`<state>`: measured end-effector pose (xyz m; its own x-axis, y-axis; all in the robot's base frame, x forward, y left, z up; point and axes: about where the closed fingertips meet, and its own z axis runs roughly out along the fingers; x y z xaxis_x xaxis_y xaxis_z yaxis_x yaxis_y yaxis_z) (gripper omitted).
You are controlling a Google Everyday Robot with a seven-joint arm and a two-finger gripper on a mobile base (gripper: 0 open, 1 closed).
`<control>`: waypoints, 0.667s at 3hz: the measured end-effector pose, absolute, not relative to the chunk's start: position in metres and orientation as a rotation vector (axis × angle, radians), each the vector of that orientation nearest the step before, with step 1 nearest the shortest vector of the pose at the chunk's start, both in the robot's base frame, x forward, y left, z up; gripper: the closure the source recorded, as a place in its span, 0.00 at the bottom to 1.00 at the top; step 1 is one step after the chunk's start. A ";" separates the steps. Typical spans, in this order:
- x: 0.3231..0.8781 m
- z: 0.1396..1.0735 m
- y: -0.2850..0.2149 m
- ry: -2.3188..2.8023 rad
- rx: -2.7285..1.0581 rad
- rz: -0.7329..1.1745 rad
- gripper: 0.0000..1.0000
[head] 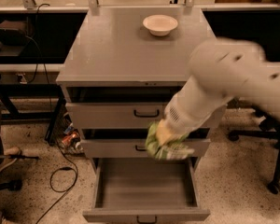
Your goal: Place green jalapeno chip bag into bottom drawer
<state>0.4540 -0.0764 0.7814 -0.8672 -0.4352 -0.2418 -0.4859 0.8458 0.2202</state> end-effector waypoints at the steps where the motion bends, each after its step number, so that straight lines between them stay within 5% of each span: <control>1: 0.427 0.696 -0.017 2.897 -0.858 0.587 1.00; 2: 0.406 0.630 0.037 2.951 -0.963 0.737 1.00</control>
Offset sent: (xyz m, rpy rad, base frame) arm -0.0743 0.1825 -0.2377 0.1894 0.4078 0.2755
